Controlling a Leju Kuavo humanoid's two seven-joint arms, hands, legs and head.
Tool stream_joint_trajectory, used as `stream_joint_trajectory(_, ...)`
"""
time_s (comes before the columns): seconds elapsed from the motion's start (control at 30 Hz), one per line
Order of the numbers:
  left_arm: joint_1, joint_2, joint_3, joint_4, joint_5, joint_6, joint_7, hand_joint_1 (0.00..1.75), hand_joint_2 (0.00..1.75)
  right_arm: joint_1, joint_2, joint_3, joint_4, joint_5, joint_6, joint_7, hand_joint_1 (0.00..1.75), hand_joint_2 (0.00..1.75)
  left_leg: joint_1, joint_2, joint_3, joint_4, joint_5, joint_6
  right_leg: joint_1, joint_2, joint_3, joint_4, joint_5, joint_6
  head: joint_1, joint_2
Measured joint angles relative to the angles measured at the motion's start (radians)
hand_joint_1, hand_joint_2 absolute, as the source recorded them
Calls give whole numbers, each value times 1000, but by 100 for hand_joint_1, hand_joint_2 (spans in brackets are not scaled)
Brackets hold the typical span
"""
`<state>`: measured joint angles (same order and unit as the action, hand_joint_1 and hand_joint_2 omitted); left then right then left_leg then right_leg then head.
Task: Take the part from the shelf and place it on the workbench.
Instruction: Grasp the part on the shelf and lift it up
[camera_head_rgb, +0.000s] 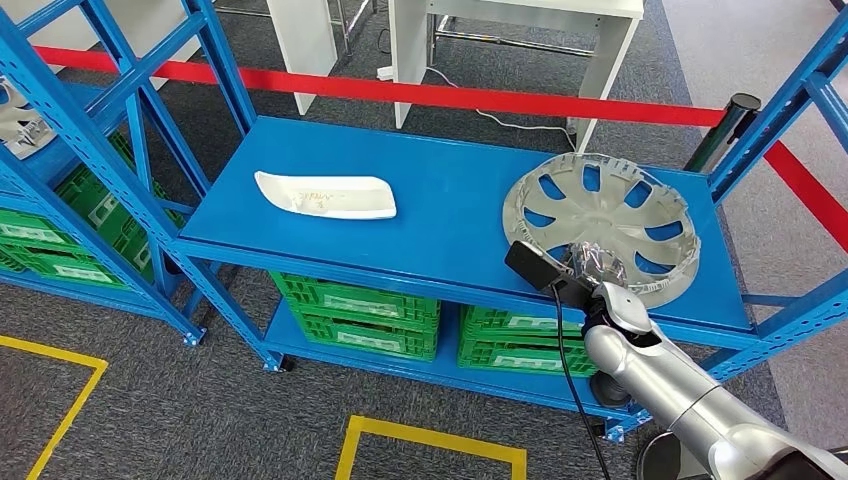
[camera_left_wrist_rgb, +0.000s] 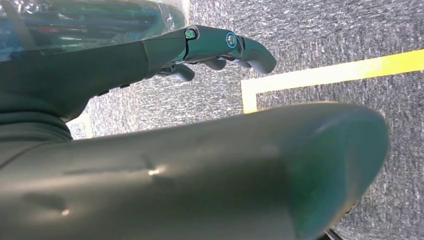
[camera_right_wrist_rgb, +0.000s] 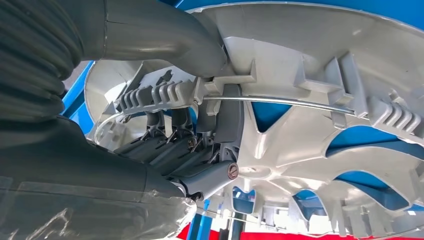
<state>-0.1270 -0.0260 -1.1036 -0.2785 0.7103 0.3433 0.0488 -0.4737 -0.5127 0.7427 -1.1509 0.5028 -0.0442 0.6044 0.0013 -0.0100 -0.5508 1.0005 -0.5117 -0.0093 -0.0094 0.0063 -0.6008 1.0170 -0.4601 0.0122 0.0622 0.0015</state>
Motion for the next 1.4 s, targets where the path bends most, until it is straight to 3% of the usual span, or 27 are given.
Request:
stream_joint_trajectory(0.23, 0, 0, 0, 0, 1, 0, -3, 0, 0, -2, 1, 6, -1, 18, -27, -7, 175, 175, 0, 0, 0, 0, 0, 0, 0, 0, 0, 0, 0, 0, 0, 0)
stream_joint_trajectory(0.47, 1, 0, 0, 0, 9, 3, -20, 0, 0, 0, 13, 5, -39, 2, -122, -67, 175, 175, 0, 0, 0, 0, 0, 0, 0, 0, 0, 0, 0, 0, 0, 0)
stream_joint_trajectory(0.67, 3, 0, 2, 0, 16, 5, -45, 0, 0, 28, 46, -16, -133, -116, -219, -205, 175, 175, 0, 0, 0, -1, 0, 0, 0, 0, 0, 0, 0, 0, 0, 0)
stream_joint_trajectory(0.9, 5, 0, 12, 0, 26, 11, -70, 0, 0, 64, 82, -41, -295, -202, -265, -301, 175, 175, 0, 0, 0, -1, 0, 0, 0, 0, 0, 0, 0, 0, 0, 0)
stream_joint_trajectory(1.2, 12, 0, 17, 0, 30, 18, -86, 0, 0, 91, 115, -46, -493, -272, -279, -375, 175, 175, 0, 0, 0, -1, 0, 0, 0, 0, -1, 0, 0, 0, 0, 0)
stream_joint_trajectory(1.4, 13, 0, 17, 0, 28, 26, -100, 0, 0, 106, 137, -46, -588, -481, -267, -489, 175, 175, 0, 0, -1, -1, 0, 0, 0, 0, -1, 0, -1, 0, 0, 0)
